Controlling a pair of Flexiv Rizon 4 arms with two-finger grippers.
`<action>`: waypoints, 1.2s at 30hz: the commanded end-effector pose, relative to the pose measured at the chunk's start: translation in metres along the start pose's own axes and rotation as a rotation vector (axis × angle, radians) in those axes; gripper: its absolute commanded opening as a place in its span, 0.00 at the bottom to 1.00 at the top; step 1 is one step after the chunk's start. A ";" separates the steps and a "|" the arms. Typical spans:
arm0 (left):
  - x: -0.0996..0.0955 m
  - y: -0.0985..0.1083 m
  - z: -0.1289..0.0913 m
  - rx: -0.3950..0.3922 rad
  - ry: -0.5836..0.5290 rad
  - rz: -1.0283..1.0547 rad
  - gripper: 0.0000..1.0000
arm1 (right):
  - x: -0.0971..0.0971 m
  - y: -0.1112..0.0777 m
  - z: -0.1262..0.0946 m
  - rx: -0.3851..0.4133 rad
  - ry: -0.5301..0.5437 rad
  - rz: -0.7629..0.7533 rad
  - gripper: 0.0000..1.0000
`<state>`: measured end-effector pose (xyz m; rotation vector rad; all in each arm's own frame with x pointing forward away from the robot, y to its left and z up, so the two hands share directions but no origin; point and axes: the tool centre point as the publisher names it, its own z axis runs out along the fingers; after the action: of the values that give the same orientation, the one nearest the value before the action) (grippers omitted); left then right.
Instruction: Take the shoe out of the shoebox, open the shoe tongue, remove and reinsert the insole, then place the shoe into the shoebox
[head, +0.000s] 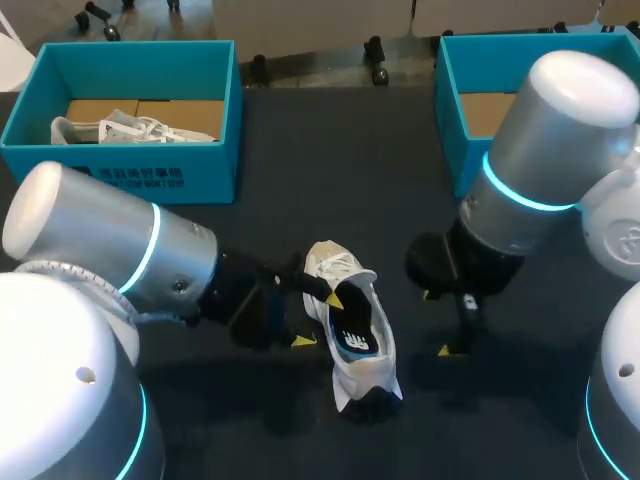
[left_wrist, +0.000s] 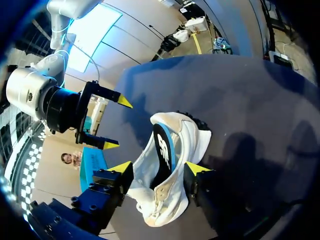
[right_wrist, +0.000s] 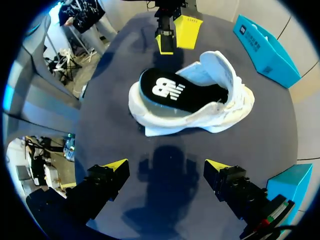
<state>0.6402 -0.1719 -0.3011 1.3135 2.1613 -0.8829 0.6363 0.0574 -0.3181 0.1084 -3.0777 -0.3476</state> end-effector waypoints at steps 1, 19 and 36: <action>-0.006 -0.003 -0.016 -0.008 0.329 0.009 0.58 | 0.011 -0.029 -0.017 -0.032 0.025 0.012 1.00; -0.012 0.001 -0.038 -0.043 0.526 0.104 0.00 | 0.011 -0.029 -0.017 -0.032 0.025 0.012 1.00; -0.017 -0.004 -0.045 -0.002 0.576 0.188 0.00 | 0.015 -0.034 -0.022 -0.049 0.054 -0.004 1.00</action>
<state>0.6387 -0.1508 -0.2645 1.8337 2.3593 -0.5108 0.6247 0.0246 -0.3064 0.1047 -3.0323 -0.3944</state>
